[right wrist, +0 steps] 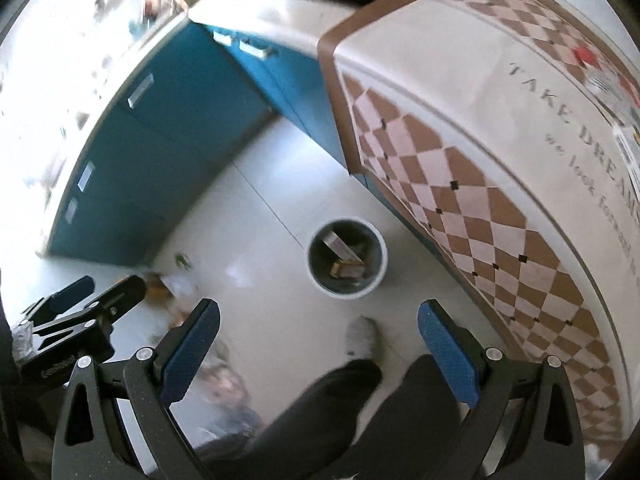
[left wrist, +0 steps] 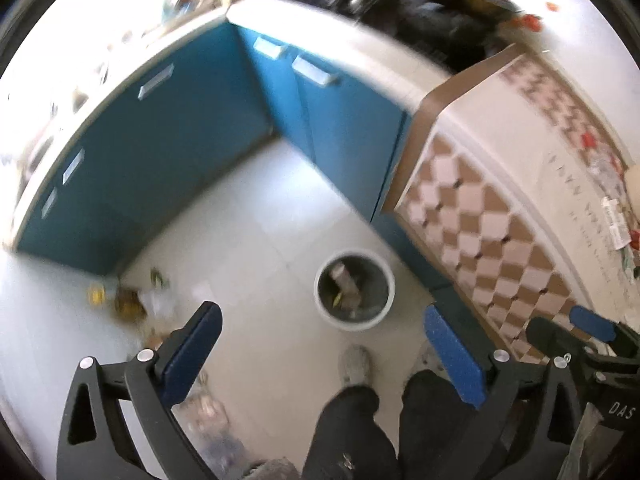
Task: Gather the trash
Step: 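Raise both tools from the bin back toward the counter, then grasp the white tissue with the right tool while the left tool grasps the rainbow-printed box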
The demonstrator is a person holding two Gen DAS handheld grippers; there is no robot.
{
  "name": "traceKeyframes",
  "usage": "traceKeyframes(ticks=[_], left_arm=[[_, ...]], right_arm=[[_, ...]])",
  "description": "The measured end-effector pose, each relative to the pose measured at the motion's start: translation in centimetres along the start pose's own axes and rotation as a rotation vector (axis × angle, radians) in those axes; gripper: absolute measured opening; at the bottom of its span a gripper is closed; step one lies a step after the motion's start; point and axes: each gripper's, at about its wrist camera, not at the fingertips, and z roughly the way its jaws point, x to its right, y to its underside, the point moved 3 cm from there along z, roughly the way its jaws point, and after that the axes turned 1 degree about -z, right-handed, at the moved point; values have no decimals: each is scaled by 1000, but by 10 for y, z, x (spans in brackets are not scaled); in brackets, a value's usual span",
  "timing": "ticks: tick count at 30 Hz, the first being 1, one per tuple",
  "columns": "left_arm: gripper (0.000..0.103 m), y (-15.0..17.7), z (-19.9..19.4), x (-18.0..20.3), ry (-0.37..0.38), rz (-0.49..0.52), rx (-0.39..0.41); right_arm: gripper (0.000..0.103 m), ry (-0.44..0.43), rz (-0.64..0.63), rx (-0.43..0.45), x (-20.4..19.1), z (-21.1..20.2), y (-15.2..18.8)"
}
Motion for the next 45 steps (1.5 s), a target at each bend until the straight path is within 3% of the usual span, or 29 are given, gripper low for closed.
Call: traceKeyframes(ticks=[4, 9, 14, 16, 19, 23, 26, 31, 32, 33, 34, 35, 36, 38, 40, 45], left_arm=[[103, -41, -21, 56, 9, 74, 80], [103, -79, -35, 164, 92, 182, 85], [103, -98, -16, 304, 236, 257, -52], [103, -97, -5, 351, 257, 284, -105], [103, -94, 21, 420, 293, 303, -214], [102, -88, 57, 479, 320, 268, -360], [102, -90, 79, 506, 324, 210, -434], [100, -88, 99, 531, 283, 186, -481], [97, -87, 102, 535, 276, 186, -482], [87, -86, 105, 537, 257, 189, -480], [76, -84, 108, 539, 244, 190, -481], [76, -81, 109, 540, 237, 189, -480], [75, -81, 107, 540, 238, 191, -458], [73, -79, 102, 538, 224, 223, -423], [72, -77, 97, 535, 219, 253, -397], [72, -74, 71, 514, 133, 414, -222]], right_arm=[[100, -30, 96, 70, 36, -40, -17], [100, 34, 248, 187, 123, -96, -33], [101, 150, 518, 257, 256, -141, -12], [101, 207, 653, 267, 314, -153, 9], [101, 272, 852, 261, 393, -156, 51], [101, 281, 1050, 210, 466, -129, 94], [100, 276, 1101, 169, 495, -106, 105], [90, 361, 1017, 134, 508, -91, 100], [88, 384, 989, 128, 508, -90, 97], [86, 402, 958, 128, 507, -90, 94], [77, 426, 919, 134, 505, -91, 91], [66, 446, 887, 139, 503, -92, 87], [61, 458, 860, 144, 500, -93, 83], [34, 462, 818, 150, 497, -96, 79], [20, 440, 807, 157, 496, -99, 78], [15, 355, 843, 190, 501, -110, 83]])
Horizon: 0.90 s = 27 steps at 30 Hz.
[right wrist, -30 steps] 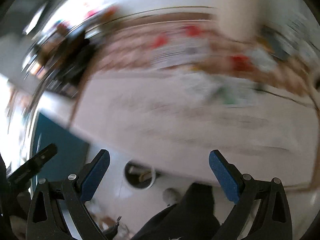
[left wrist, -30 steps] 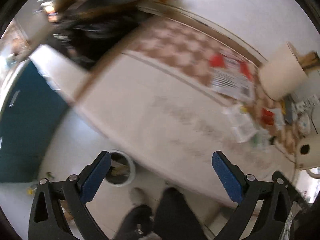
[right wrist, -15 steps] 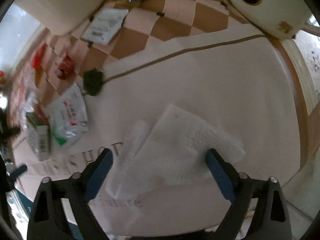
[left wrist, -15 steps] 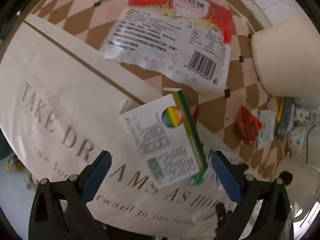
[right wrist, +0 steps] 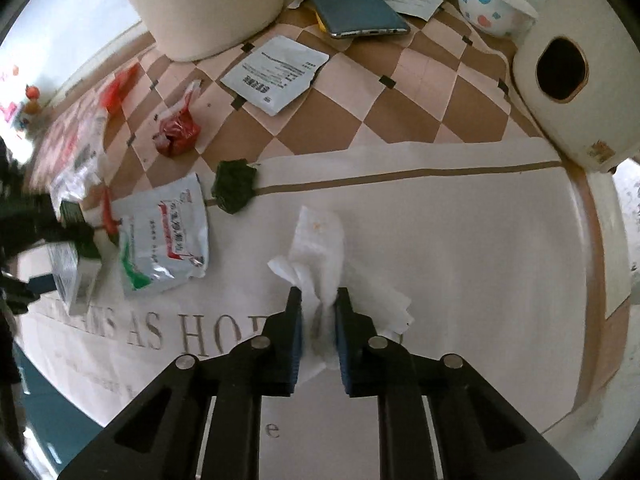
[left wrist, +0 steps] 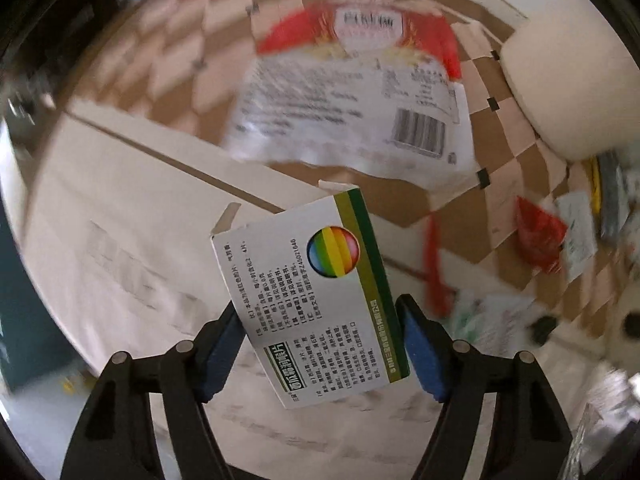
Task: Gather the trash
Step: 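Grasp the white tissue with the right tool while the left tool grasps the rainbow-printed box, then carry tissue and box to the bin and open both tools over it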
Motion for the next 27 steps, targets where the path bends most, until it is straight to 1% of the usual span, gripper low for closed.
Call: traceKeyframes(ticks=[2, 5, 6, 9, 11, 12, 13, 15, 18, 20, 21, 25, 26, 27], left_arm=[[72, 9, -12, -9, -61, 54, 58], [72, 20, -32, -24, -113, 100, 131], [72, 25, -42, -32, -123, 109, 158], [72, 40, -66, -57, -118, 105, 215], [72, 48, -79, -70, -106, 97, 245], [72, 54, -89, -82, -97, 93, 266], [72, 53, -93, -94, -92, 89, 281], [72, 66, -107, -121, -83, 83, 317], [71, 83, -122, -165, -61, 61, 352], [71, 102, -126, -205, -32, 30, 354], [71, 112, -126, -217, -15, 15, 349], [71, 164, -110, -290, 27, -55, 284], [71, 180, -97, -313, 31, -78, 245], [71, 192, -85, -328, 37, -98, 214]], right_arm=[[13, -31, 7, 8, 1, -2, -7], [13, -87, 8, 30, 6, -18, -11], [13, -115, 5, 35, 2, -24, -12], [13, -163, -28, 62, -24, -42, -17], [13, -205, -65, 84, -49, -55, -17], [13, -225, -82, 90, -61, -61, -15], [13, -252, -104, 103, -75, -69, -11], [13, -288, -134, 129, -104, -80, 0], [13, -337, -180, 151, -148, -89, 26], [13, -364, -214, 136, -177, -91, 49], [13, -390, -242, 116, -194, -92, 66], [13, -408, -342, 92, -246, -92, 132], [13, -415, -355, 86, -253, -90, 147], [13, -422, -370, 63, -265, -83, 167]])
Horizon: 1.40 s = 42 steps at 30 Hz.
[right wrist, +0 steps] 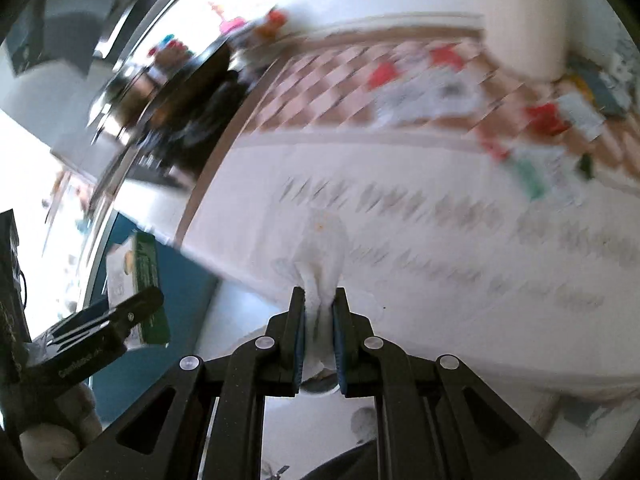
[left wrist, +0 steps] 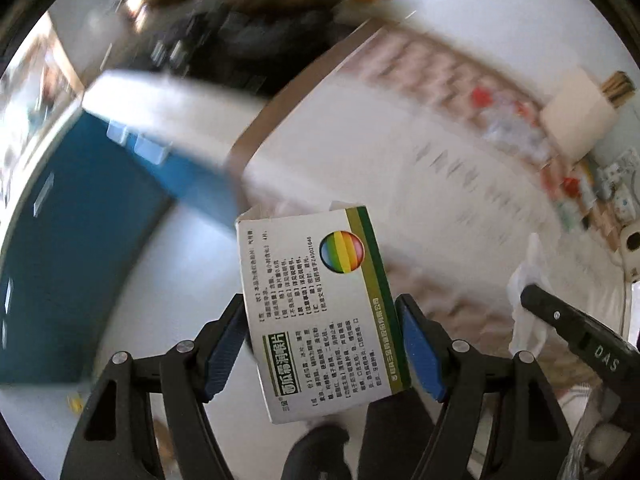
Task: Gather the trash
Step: 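Carry tissue and box to the bin and open both tools over it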
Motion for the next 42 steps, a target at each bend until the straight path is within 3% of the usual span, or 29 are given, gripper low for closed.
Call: traceKeyframes(ticks=[5, 9, 12, 18, 22, 26, 27, 28, 29, 35, 37, 42], left_arm=[[71, 59, 85, -82, 3, -145, -201], [70, 101, 186, -127, 37, -272, -324], [69, 125, 268, -145, 68, -337, -396], [69, 156, 413, -168, 140, -428, -470], [69, 165, 466, -184, 116, -462, -462], [76, 182, 488, -201, 40, -448, -459], [87, 187, 488, -206, 15, -439, -460], [99, 190, 487, -209, -2, -432, -464], [101, 194, 486, -213, -23, -426, -470], [101, 202, 446, -221, -143, -396, -435], [101, 197, 424, -218, -173, -381, -409], [101, 184, 365, -207, -218, -348, -345]], right_arm=[[13, -64, -16, -185, -44, 78, 80], [13, -85, -5, -351, -54, 165, 142], [13, -62, -7, -420, -48, 233, 177], [13, -33, 9, -502, -16, 387, 238], [15, -25, 13, -538, 5, 478, 265], [19, -12, 5, -593, 15, 542, 281], [24, -9, -7, -612, 15, 555, 287], [38, 0, -18, -621, 15, 562, 290], [53, 2, -27, -619, 14, 569, 293], [94, 45, -87, -579, 6, 558, 288], [101, 77, -121, -564, 3, 548, 280], [101, 161, -249, -515, -18, 501, 254]])
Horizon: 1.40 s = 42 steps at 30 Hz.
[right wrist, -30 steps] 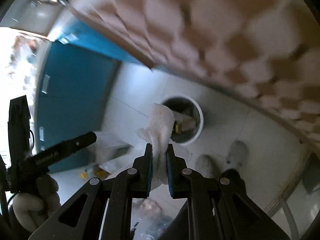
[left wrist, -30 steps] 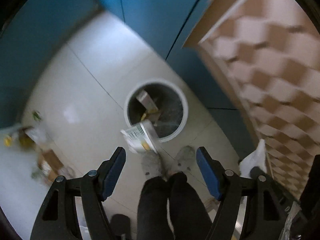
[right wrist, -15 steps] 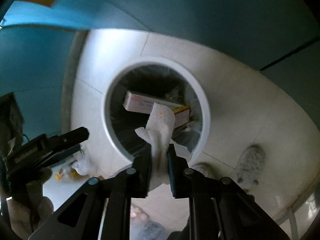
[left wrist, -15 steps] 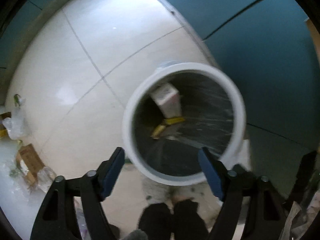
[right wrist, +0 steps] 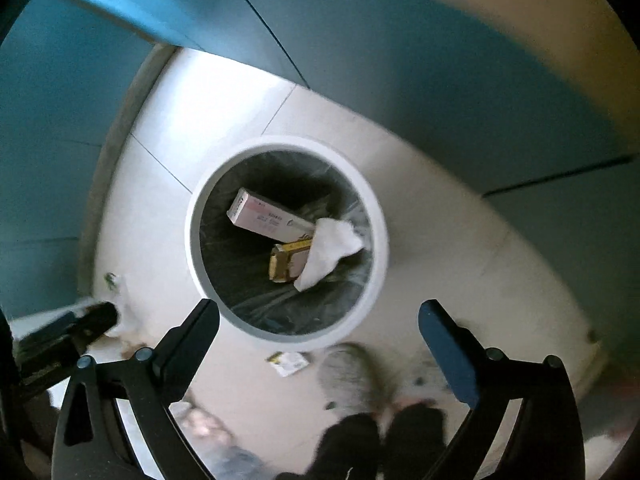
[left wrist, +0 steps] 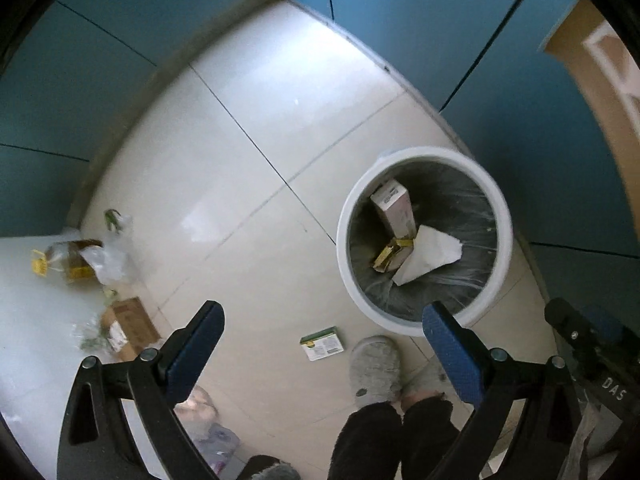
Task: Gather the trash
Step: 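Raise both tools from the bin back toward the counter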
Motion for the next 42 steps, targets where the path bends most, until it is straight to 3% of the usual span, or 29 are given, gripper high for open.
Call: traceKeyframes(ticks=[5, 13, 26, 31, 37, 42], left_arm=[[101, 17, -58, -3, 10, 6, 20], [101, 47, -152, -10, 45, 0, 53], [101, 91, -308, -23, 104, -2, 182], [101, 102, -362, -17, 58, 7, 254], [101, 82, -429, 25, 32, 74, 396], [101, 58, -484, 101, 30, 160, 503]], right_arm=[[101, 71, -64, 18, -14, -61, 8], [101, 92, -126, 65, -37, -179, 32], [101, 45, -191, 180, -69, -373, 78], [101, -15, -181, 206, -73, -432, 100], [101, -161, -84, 261, -54, -489, 109], [101, -215, 45, 368, 9, -544, 97]])
